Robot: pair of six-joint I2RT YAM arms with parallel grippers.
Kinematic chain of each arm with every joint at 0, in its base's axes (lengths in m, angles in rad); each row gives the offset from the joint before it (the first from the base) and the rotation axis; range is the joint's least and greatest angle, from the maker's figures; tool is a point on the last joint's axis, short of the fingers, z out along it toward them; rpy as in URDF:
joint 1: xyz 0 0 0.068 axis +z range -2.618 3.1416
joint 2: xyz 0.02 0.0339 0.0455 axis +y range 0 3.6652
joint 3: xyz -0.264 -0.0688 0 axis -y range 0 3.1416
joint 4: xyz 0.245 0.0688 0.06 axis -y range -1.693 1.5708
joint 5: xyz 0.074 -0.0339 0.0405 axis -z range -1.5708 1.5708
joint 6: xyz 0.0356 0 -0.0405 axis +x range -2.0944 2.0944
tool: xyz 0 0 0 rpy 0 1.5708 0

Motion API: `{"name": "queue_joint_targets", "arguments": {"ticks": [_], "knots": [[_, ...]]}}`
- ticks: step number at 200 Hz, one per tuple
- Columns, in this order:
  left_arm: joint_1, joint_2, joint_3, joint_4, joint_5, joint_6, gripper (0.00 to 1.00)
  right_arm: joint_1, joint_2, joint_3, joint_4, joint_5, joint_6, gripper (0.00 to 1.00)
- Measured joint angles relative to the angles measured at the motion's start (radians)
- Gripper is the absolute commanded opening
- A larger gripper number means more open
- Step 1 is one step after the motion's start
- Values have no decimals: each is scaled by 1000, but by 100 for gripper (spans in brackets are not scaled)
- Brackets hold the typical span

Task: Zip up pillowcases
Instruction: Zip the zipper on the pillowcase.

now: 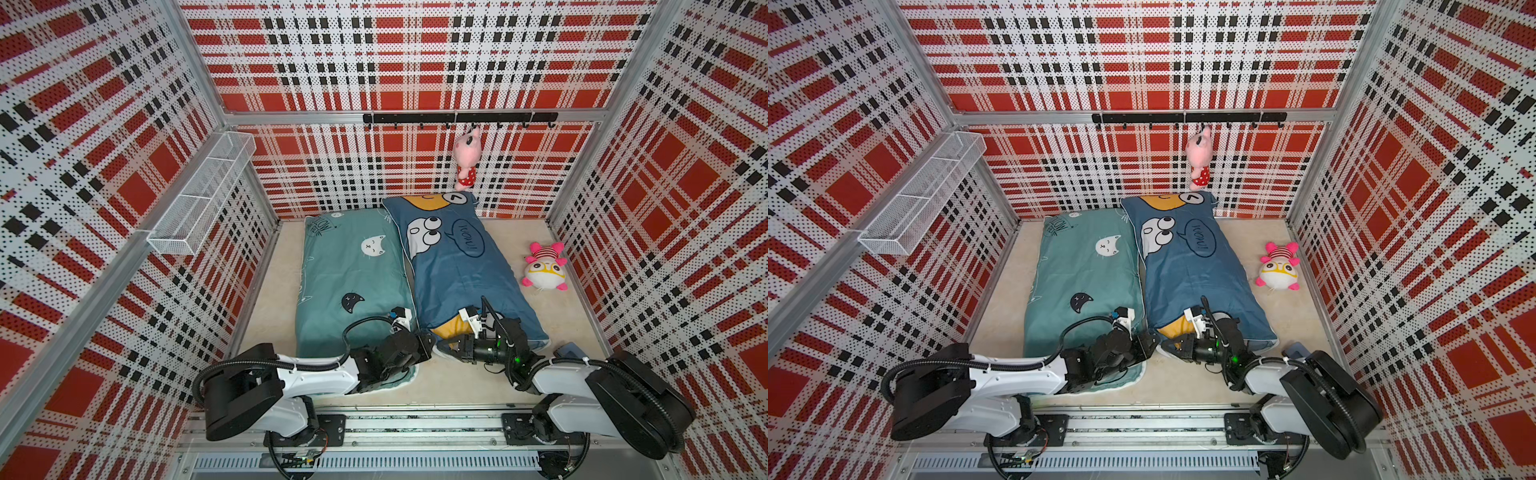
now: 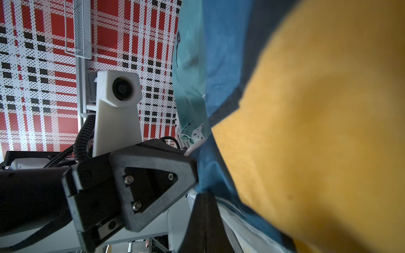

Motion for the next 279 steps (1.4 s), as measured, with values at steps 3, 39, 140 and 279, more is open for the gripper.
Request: {"name": "queue_joint_targets", "arguments": {"ticks": [3,39,140,279], "knots": [[0,0,0,0,0,2,0,1,-8,2,-12,6,-3,0],[0,0,2,0,-6,14,0,24,-118,75,-256,96,-92,0],[62,-83,-31,-27,-6,18,0,31,-187,204,-637,179,-225,0],[134,-175,-104,-80,-11,27,0,31,-333,283,-1064,395,-304,0]]}}
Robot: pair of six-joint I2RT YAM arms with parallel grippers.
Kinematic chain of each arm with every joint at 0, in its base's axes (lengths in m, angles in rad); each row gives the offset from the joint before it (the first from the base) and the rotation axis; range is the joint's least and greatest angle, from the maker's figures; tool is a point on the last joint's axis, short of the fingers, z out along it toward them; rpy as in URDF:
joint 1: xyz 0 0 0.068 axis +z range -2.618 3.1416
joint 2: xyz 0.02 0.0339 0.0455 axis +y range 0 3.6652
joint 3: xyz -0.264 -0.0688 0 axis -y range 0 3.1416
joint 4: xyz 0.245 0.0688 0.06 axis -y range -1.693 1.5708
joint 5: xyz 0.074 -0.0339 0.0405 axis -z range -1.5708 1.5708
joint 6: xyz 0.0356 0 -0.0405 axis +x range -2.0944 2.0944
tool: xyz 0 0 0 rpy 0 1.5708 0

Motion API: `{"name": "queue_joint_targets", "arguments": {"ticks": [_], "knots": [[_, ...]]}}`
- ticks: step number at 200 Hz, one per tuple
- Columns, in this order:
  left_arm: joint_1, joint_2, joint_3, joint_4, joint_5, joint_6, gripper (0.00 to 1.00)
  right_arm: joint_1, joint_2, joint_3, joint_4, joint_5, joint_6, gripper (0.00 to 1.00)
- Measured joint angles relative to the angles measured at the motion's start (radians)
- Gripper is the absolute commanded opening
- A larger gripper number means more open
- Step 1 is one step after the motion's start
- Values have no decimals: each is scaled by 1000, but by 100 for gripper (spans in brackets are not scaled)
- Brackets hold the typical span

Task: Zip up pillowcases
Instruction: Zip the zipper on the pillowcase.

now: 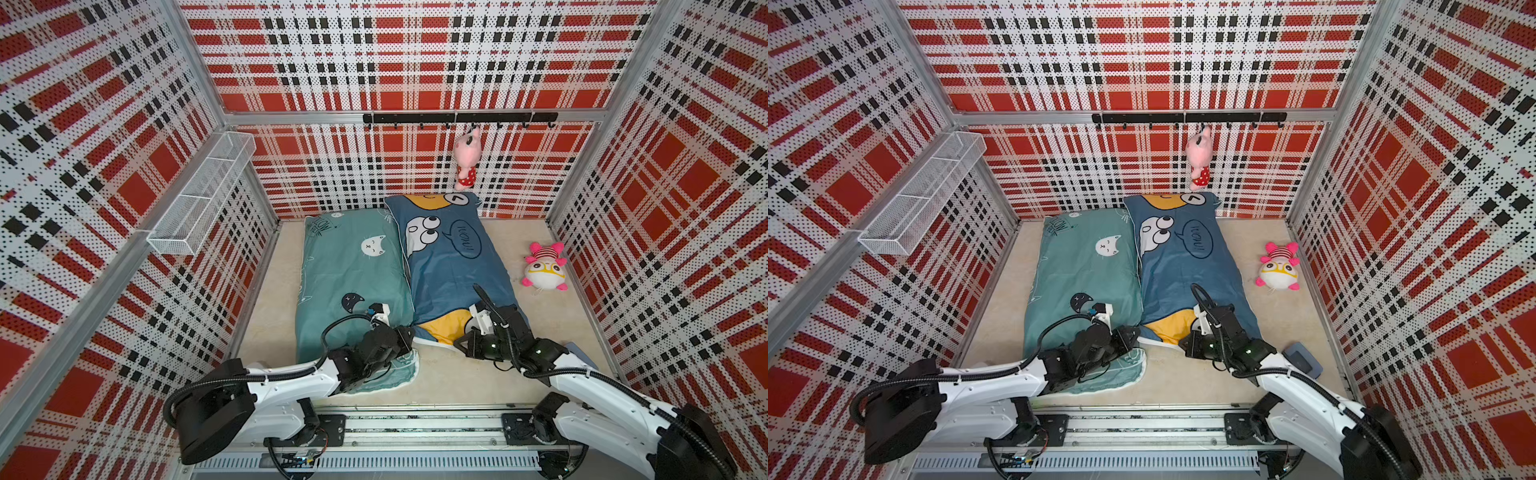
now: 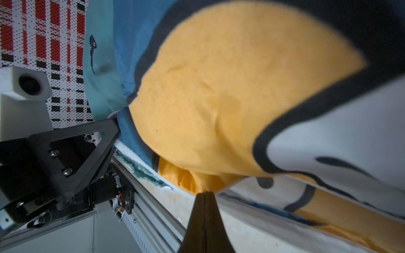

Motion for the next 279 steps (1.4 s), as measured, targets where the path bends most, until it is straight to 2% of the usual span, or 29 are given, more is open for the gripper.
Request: {"name": "queue_joint_targets", "arguments": {"ticks": [113,216,258,279], "knots": [[61,-18,3,-68,-6,55,0,-20,-113,34,-315,329,-13,0],[232,-114,3,-131,54,151,0,-109,-104,31,-404,507,89,0],[277,-133,-4,-133,93,174,0,-145,-109,2,-411,558,149,0],[290,-148,-20,-130,109,181,0,-167,-157,-36,-413,575,183,0]]}}
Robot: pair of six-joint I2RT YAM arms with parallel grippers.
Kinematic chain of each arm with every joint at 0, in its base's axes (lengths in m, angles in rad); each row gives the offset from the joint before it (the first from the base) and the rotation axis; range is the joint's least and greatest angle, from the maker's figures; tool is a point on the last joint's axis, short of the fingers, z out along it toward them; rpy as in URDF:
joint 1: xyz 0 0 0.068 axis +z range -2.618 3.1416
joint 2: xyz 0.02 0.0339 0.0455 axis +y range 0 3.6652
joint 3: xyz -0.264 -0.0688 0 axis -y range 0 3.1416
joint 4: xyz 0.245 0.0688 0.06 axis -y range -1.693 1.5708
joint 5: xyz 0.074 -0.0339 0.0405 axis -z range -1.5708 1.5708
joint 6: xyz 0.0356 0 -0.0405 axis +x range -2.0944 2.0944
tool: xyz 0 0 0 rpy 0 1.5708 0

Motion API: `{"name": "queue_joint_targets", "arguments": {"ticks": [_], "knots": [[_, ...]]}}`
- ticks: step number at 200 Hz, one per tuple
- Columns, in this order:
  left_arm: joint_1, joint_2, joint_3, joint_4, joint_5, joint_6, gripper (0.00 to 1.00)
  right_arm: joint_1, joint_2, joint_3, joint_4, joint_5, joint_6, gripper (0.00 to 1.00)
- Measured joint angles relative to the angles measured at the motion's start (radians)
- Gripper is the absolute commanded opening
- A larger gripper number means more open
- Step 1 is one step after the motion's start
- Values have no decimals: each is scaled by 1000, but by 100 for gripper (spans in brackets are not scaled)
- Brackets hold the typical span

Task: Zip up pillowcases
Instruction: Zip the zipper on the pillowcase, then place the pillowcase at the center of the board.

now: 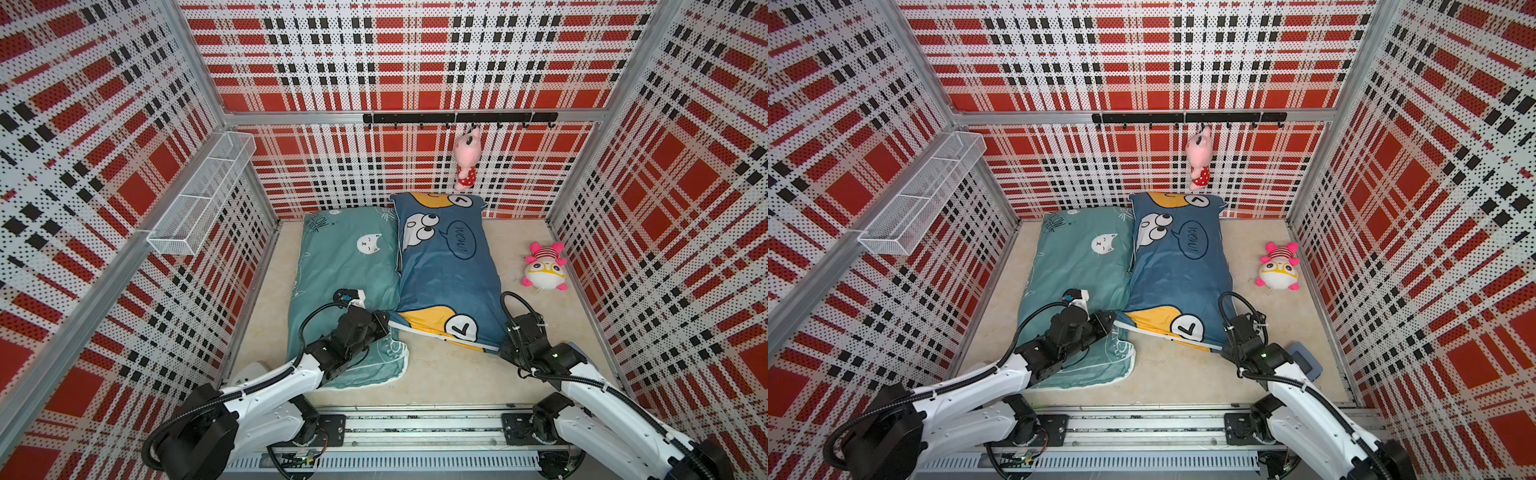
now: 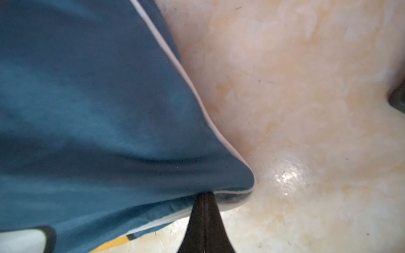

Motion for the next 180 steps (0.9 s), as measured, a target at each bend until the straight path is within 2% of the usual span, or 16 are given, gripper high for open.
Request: {"name": "queue_joint_targets", "arguments": {"ticks": [60,110,161,170,180], "knots": [[15,-33,-36,8,31,7,0,-74,1,-13,3,24,37,0],[17,-44,-52,17,35,8,0,-154,-61,-31,10,32,43,0],[10,-55,-53,17,30,14,0,-172,-41,-35,23,8,13,0],[1,-54,-53,17,21,14,0,-172,-39,-34,20,2,-2,28],[-15,-52,-53,18,3,13,0,-174,-39,-23,7,-2,-19,51]]}}
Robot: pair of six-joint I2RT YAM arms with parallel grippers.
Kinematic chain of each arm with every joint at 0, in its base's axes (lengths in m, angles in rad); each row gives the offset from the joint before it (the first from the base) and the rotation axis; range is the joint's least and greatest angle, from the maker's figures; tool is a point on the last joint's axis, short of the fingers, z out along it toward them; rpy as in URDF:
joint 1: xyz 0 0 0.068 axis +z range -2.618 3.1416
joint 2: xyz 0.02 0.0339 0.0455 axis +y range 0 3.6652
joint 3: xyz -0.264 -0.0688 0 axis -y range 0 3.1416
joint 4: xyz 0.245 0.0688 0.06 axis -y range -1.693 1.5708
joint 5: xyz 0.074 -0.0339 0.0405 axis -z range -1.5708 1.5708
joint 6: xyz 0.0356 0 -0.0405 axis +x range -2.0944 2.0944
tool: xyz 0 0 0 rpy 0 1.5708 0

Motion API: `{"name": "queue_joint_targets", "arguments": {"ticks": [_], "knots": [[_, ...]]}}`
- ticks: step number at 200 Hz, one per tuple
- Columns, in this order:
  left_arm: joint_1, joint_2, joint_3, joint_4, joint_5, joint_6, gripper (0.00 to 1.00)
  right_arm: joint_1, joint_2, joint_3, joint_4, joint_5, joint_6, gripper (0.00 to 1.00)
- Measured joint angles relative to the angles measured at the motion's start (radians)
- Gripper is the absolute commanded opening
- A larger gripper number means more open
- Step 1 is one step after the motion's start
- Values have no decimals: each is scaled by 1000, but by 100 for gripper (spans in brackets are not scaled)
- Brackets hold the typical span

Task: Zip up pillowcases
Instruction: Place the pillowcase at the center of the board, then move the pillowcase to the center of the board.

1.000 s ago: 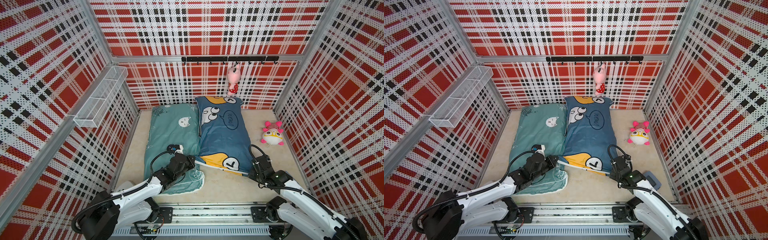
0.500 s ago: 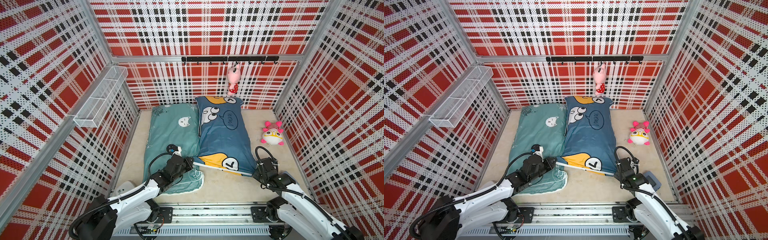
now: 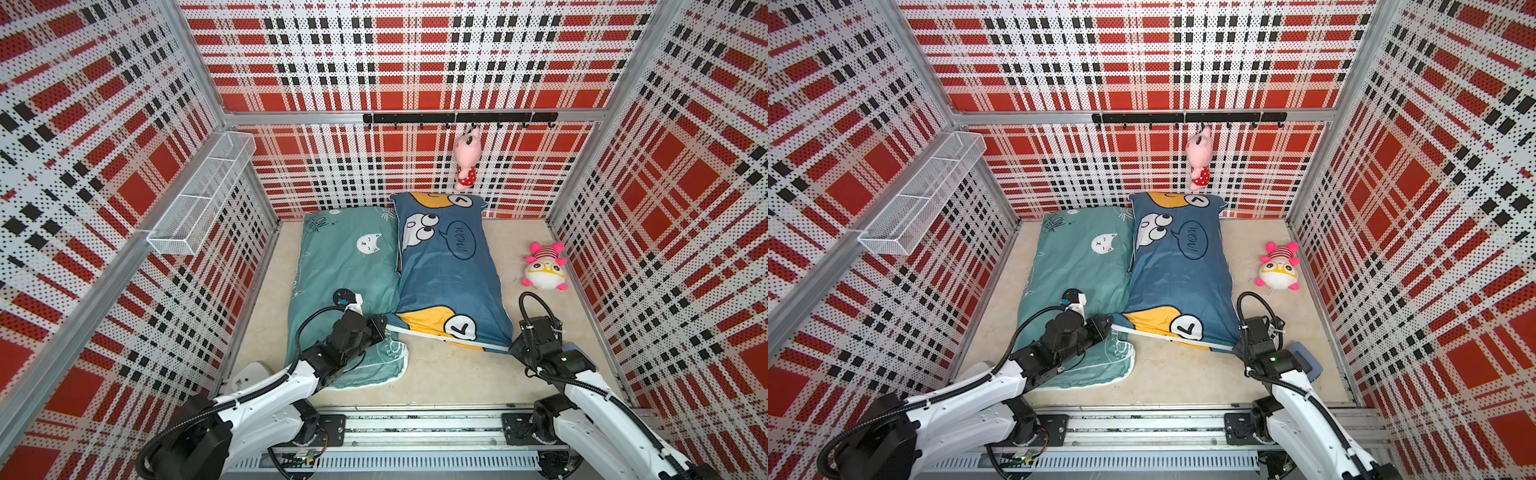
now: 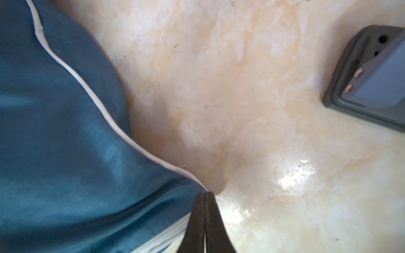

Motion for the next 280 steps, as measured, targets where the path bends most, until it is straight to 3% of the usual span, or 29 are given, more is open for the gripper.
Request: {"name": "queue_joint_targets", "arguments": {"ticks": [14,37,69,95,139,171,195,218,280], "knots": [[-26,8,0,7,-22,-3,0,-1,0,43,-24,-4,-28,71],[-68,35,8,17,-51,-11,11,18,19,172,-56,9,-78,85],[-157,93,57,29,-105,-10,57,165,147,393,-76,84,-146,97],[-214,118,106,33,-132,2,75,327,324,554,-58,108,-211,99],[-210,31,159,-110,-188,32,88,500,588,742,117,-13,-325,88],[-79,-102,207,-260,-231,107,90,539,750,845,247,-123,-362,82],[39,-195,201,-312,-232,145,90,565,892,942,338,-197,-377,70],[114,-242,163,-320,-227,163,86,575,989,988,401,-259,-372,68],[214,-233,79,-297,-190,169,83,557,1172,1038,484,-324,-346,48]]}}
